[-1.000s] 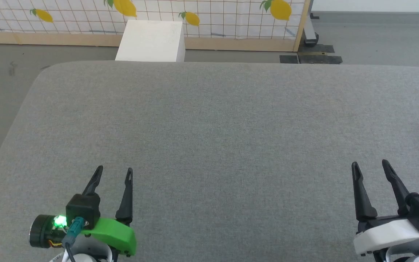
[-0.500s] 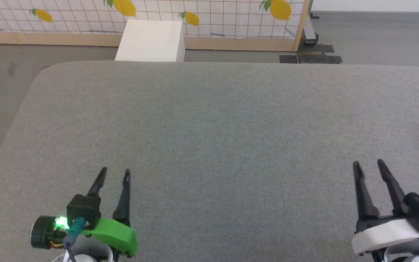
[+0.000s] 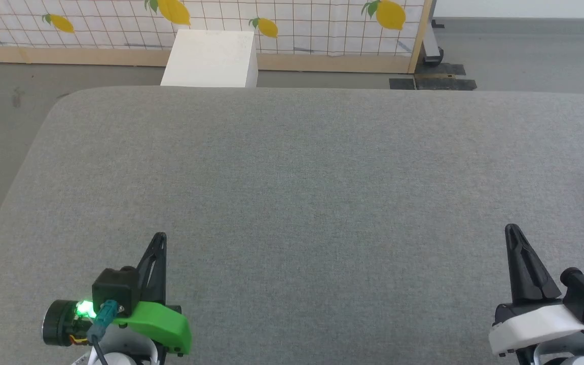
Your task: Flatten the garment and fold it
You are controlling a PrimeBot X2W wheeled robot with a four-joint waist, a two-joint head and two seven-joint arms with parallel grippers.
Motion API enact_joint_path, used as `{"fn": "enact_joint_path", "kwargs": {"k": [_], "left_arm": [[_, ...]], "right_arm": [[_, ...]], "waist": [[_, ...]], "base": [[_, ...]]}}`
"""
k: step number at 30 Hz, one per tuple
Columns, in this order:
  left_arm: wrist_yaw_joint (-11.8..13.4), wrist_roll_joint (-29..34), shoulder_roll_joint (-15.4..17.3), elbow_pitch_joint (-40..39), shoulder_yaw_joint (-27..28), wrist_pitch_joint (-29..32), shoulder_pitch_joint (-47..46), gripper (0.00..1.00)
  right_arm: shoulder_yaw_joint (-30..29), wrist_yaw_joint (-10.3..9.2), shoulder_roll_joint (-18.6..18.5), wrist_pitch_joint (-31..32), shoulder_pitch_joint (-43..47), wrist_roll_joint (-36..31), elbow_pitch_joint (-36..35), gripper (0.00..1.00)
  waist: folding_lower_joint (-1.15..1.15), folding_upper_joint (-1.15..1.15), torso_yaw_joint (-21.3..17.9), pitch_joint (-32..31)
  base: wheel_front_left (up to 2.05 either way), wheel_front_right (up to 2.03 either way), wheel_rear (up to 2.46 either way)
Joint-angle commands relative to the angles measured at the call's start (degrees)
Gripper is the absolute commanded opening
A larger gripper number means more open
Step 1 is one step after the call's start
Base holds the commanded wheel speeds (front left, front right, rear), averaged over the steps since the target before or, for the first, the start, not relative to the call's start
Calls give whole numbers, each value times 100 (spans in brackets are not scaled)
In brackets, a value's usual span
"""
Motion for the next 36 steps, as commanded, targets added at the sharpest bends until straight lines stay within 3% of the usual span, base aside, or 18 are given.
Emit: {"fn": "enact_joint_path", "kwargs": {"k": [1,36], "left_arm": [[-51,90,-61,-16,47,23,16,0],[-268,540,-492,-86,511,283,59,0]], "right_arm": [[21,-1,15,43,-38,-52,1,0],[159,-4,57,308,-138,-203,11,0]], "waist": [[0,0,1,-2],[0,0,9,-69]], "base": [[0,0,0],[0,0,0]]}}
